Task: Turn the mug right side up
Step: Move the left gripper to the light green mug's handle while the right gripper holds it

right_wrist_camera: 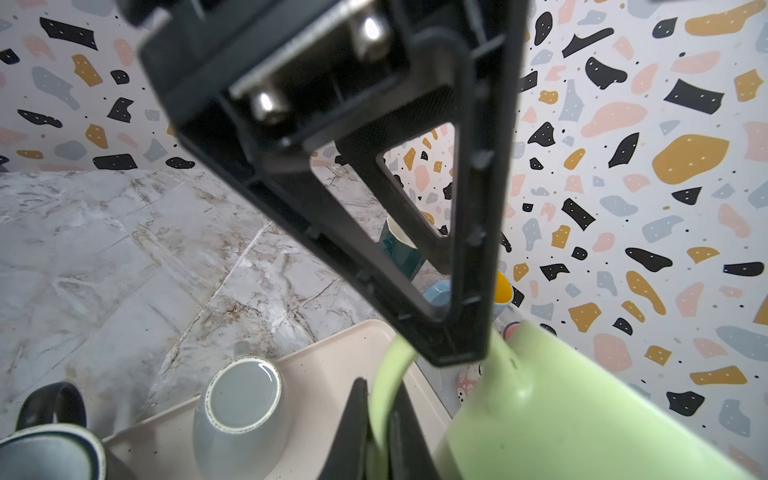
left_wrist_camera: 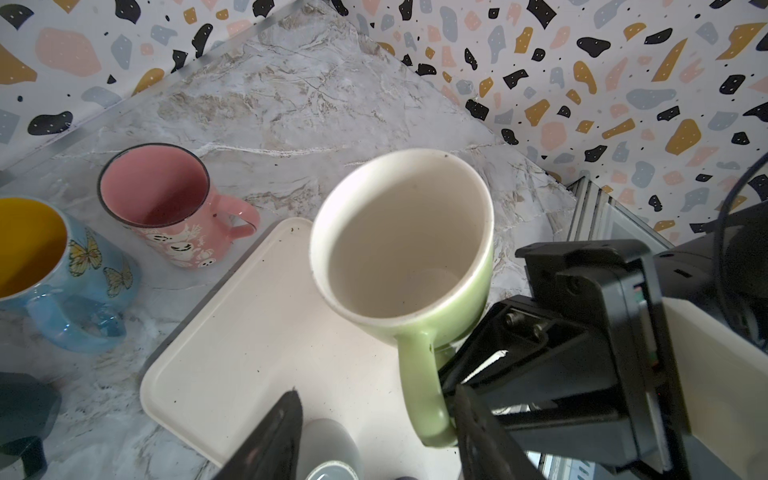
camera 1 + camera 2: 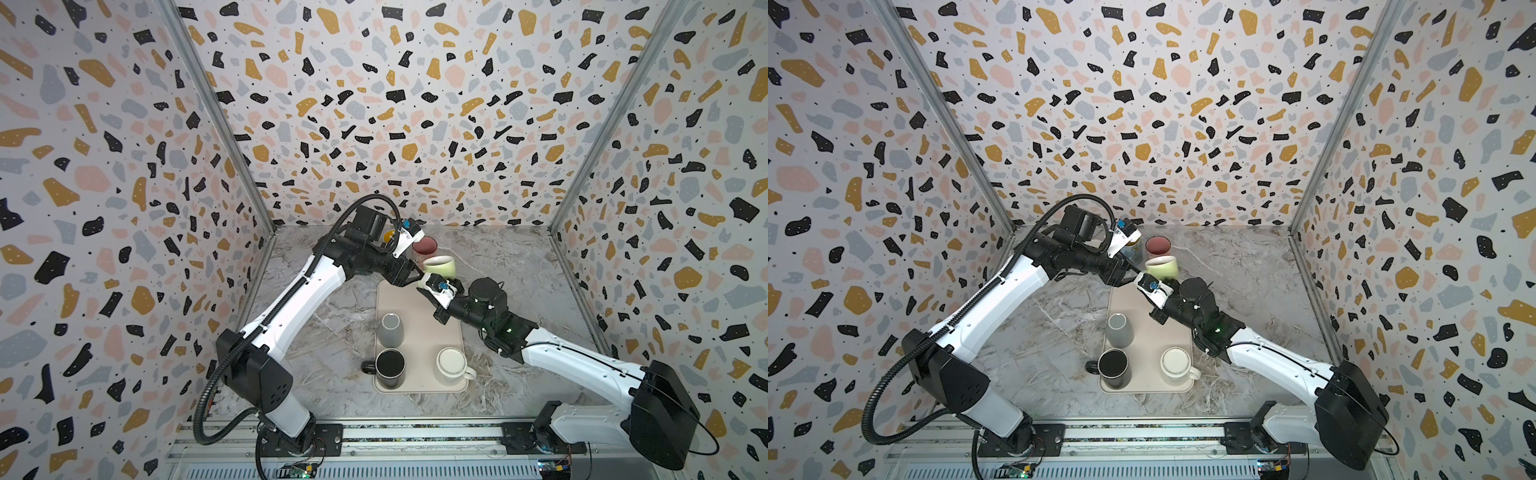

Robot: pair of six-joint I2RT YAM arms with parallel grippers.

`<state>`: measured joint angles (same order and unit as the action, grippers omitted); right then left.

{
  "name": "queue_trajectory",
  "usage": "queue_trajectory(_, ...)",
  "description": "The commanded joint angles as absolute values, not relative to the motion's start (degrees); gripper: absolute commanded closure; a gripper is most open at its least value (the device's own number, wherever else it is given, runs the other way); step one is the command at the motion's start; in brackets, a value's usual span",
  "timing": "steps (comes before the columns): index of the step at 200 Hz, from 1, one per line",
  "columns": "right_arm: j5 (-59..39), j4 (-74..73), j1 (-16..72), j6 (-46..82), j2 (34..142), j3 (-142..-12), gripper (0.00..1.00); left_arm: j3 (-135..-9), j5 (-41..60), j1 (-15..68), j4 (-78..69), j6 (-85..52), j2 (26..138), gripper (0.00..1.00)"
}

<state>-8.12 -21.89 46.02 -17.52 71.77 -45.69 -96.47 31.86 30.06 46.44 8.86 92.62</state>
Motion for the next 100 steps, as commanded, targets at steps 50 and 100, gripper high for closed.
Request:
queue_trajectory(50, -7.89, -28.44, 47.33, -20.6, 70.48, -47.81, 1.0, -99.05, 30.15, 31.6, 49.04, 10.69, 94.65, 0.41)
queue_trajectory(100, -7.47, -29.27, 47.81, -21.35, 70.52, -47.63, 1.0, -100.01, 30.48, 31.9, 50.65, 11.29, 95.89, 0.47)
